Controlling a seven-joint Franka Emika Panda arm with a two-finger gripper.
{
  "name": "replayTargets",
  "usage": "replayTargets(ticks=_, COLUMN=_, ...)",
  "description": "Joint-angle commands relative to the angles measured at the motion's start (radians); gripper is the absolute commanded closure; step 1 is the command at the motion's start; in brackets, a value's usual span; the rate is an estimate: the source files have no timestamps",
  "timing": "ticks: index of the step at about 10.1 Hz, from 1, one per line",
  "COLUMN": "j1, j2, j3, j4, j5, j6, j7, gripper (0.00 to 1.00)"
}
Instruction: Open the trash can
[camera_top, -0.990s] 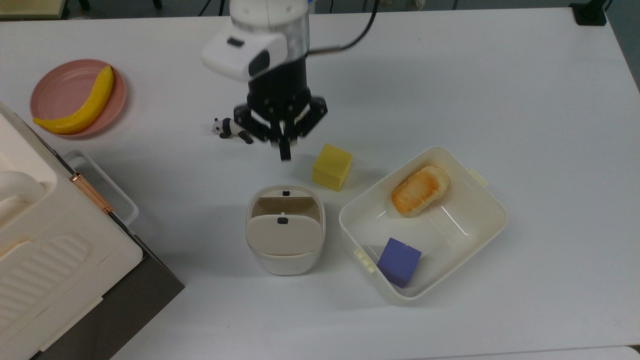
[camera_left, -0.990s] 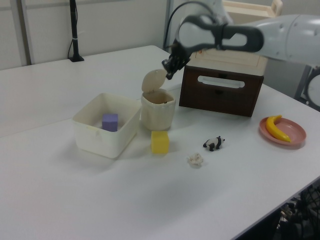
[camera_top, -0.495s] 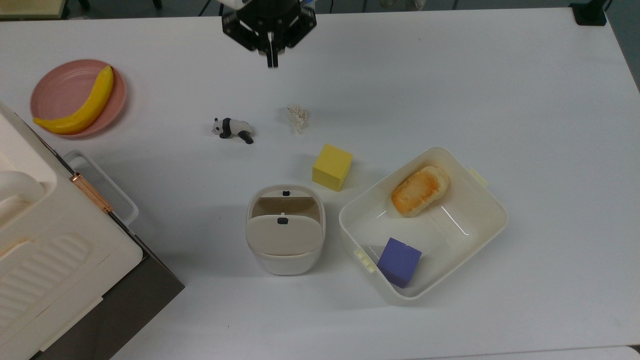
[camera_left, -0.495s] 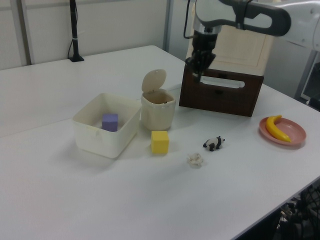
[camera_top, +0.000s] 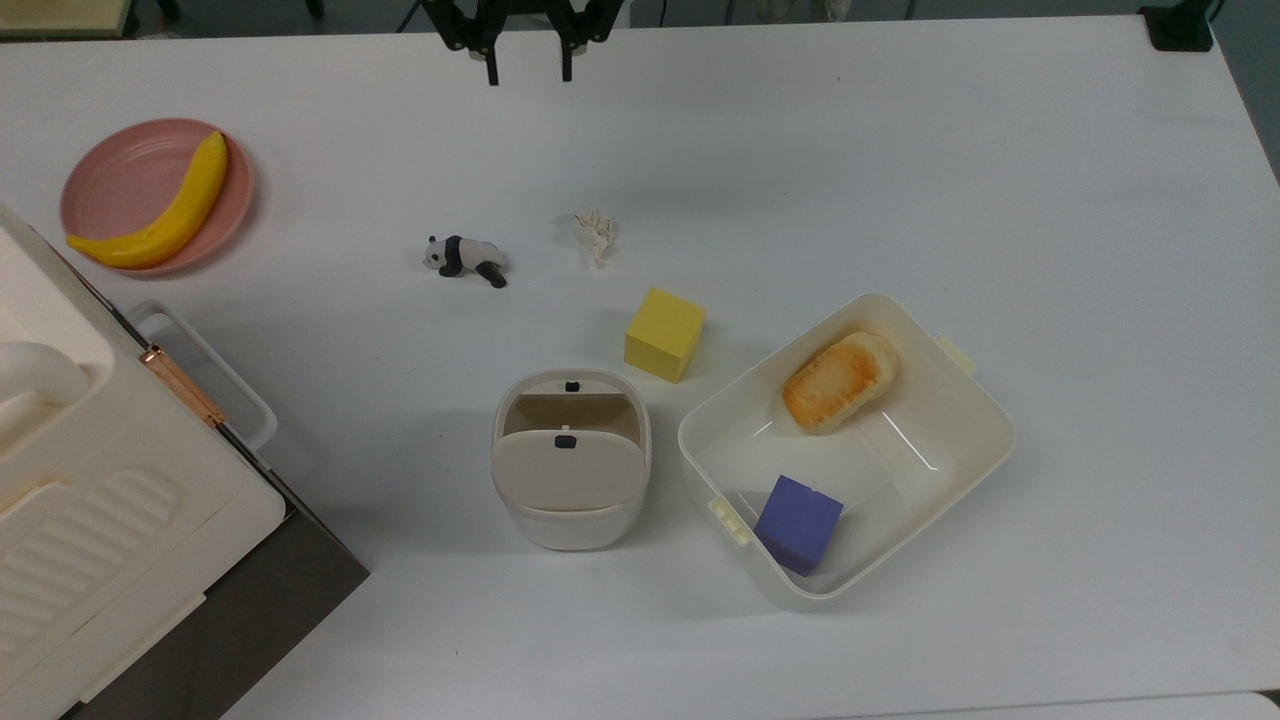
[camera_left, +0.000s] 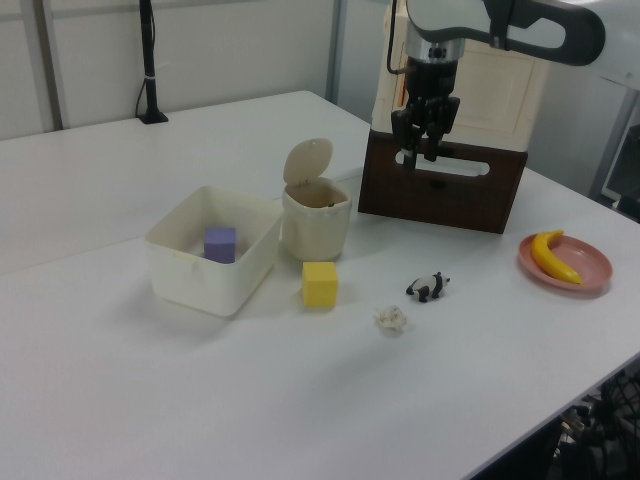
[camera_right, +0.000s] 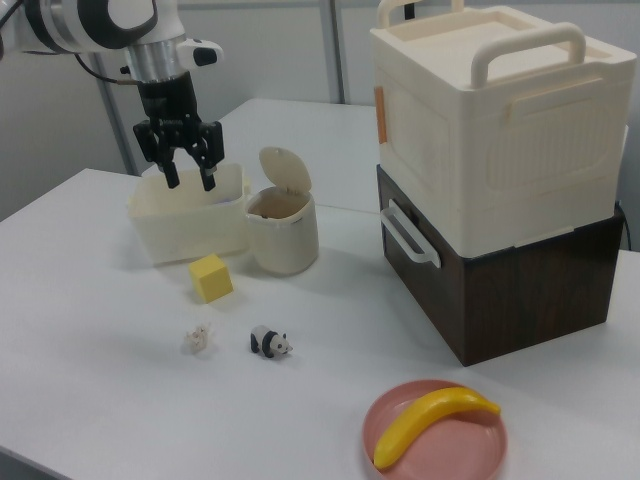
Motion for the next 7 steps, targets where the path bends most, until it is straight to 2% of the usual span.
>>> replayTargets(ticks=1, j1=0.003, j2=-0.023, j3=-0.007, j4=-0.036, j5=-0.010, j6=0.006, j7=-0.008, gripper=0.00)
replayTargets(ticks=7, j1=-0.010, j2=-0.020, j3=-0.007, j4=-0.039, j5=-0.010, j6=0.023, j7=-0.007, gripper=0.00)
